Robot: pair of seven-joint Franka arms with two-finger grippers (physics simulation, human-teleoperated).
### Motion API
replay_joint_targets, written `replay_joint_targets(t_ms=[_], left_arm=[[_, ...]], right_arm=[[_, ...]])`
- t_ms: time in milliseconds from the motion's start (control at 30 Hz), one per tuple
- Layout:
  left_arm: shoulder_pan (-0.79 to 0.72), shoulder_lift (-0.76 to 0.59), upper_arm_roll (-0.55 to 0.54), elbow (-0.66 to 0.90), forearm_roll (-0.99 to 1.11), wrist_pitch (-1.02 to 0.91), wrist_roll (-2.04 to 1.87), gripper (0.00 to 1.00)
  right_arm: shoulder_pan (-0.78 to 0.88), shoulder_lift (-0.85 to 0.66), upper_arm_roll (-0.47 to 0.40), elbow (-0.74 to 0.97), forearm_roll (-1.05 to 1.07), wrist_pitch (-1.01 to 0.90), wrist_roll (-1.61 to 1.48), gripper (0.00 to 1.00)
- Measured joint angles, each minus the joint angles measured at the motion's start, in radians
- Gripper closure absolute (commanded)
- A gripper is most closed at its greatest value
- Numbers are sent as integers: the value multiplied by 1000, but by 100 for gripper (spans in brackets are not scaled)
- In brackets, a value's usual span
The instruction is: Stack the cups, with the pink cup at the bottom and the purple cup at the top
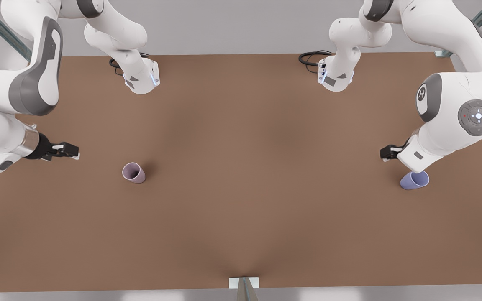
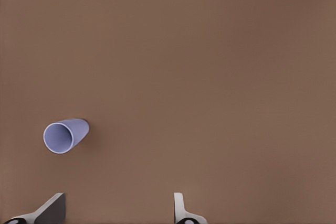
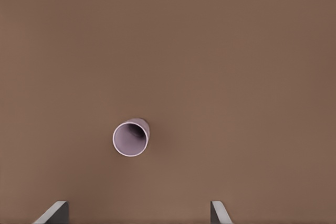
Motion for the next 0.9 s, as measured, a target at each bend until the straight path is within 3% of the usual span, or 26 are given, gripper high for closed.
replay_joint_targets(t_ms=[100, 367, 600, 900], left_arm=[[0, 2, 0, 0, 3, 10, 7, 0], [0, 3, 0, -2, 4, 22, 22, 0], [1, 9, 4, -5, 3, 25, 30, 0], [4, 15, 10, -9, -8, 27, 37, 0]], right_arm=[[-1, 0, 5, -50, 2, 46, -1, 0], [56, 20, 17, -398, 13, 339, -6, 0], [88, 110, 16, -480, 9, 567, -9, 0], [79, 64, 14, -726, 7, 807, -15, 0]])
